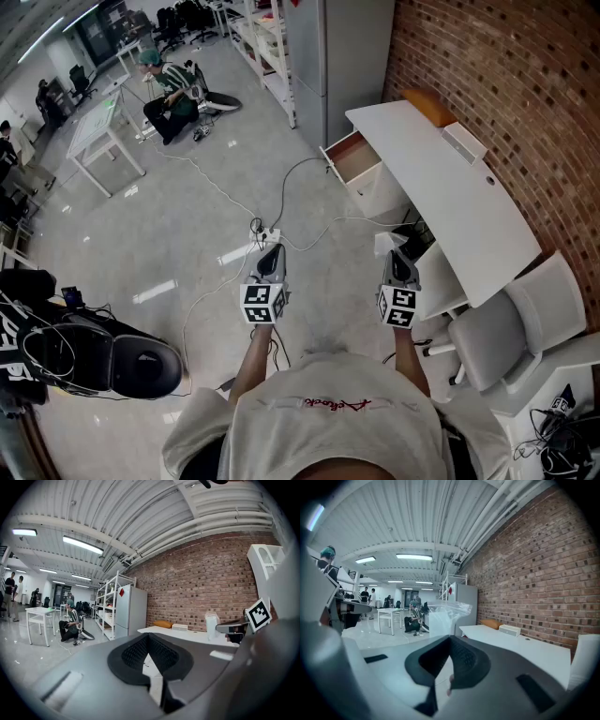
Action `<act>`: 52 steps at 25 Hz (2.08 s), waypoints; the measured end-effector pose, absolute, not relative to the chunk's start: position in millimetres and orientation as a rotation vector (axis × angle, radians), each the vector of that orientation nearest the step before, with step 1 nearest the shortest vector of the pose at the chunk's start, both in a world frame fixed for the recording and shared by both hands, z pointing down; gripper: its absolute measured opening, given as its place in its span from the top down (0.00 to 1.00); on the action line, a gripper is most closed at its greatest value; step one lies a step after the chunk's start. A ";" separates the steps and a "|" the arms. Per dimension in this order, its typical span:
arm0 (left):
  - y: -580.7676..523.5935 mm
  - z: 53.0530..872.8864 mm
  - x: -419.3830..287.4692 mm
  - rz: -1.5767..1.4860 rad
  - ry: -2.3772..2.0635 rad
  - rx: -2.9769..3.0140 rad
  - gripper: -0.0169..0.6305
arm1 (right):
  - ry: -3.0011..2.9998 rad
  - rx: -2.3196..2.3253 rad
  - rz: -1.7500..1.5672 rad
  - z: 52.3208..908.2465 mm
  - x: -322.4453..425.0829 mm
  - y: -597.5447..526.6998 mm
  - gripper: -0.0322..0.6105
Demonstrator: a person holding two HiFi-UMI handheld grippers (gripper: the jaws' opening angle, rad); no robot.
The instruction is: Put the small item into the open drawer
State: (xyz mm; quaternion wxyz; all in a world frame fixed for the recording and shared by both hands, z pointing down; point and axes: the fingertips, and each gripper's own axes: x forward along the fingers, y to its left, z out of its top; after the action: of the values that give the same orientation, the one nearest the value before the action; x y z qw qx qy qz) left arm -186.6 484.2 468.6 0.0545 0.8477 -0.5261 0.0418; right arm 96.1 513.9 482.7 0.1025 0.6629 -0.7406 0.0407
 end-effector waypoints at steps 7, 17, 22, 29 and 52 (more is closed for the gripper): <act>478.1 469.7 -181.5 0.138 -1.601 2.573 0.96 | -2.184 1.948 0.120 484.7 99.2 511.9 0.93; 473.9 469.9 -167.0 0.131 -1.596 2.577 0.96 | -2.222 1.936 0.123 486.5 103.9 508.1 0.93; 475.8 471.4 -154.3 0.128 -1.592 2.575 0.96 | -2.237 1.927 0.113 485.2 110.5 505.0 0.93; 473.0 473.5 -128.6 0.135 -1.604 2.566 0.96 | -2.268 1.893 0.112 488.3 127.4 498.2 0.93; 421.4 497.0 -93.4 0.164 -1.575 2.548 0.96 | -2.284 1.809 0.133 512.6 141.3 442.3 0.93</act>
State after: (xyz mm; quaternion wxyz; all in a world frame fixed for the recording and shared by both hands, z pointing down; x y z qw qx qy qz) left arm -93.4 421.4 497.0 0.0706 0.8473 -0.5236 0.0544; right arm 141.3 442.3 512.6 0.1125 0.6162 -0.7782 0.0453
